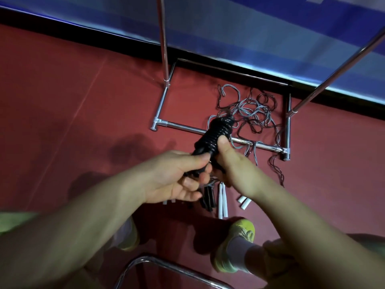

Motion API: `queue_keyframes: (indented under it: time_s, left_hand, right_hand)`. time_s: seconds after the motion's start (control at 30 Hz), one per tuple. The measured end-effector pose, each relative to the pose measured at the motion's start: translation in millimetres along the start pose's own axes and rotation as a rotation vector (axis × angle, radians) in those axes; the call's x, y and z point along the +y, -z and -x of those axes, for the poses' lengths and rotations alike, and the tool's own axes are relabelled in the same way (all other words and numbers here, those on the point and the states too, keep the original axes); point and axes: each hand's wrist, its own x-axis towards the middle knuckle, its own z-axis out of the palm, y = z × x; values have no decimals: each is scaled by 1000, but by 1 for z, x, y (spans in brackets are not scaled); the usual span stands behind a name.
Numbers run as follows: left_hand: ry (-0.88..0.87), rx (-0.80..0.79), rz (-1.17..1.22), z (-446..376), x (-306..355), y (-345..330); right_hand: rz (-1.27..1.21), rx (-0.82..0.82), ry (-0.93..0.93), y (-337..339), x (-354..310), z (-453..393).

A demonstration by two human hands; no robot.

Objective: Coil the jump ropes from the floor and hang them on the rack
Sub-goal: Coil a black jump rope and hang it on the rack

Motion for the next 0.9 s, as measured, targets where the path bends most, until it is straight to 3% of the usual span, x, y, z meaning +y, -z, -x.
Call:
queue_keyframes:
  time_s: [0.1,0.33,0.57,0.77,0.9]
  left_hand:
    - [-72,166,-276,-5,-2,3]
    - [-230,340,-755,-14,-4,9]
    - [-144,464,-1021,-17,-7,13]
    - [-285,586,-1354,-9,-7,10]
    - [-380,575,-1428,-5,-8,3]
  right_hand:
    - [160,36,-67,-3,5,-2]
    - [196,66,-118,-1,-5,-2]
    - [324,58,-235,0,-3,-3]
    - [-96,-45,-259,6,-5,-2]
    - [-149,12,-156,5,-4,-4]
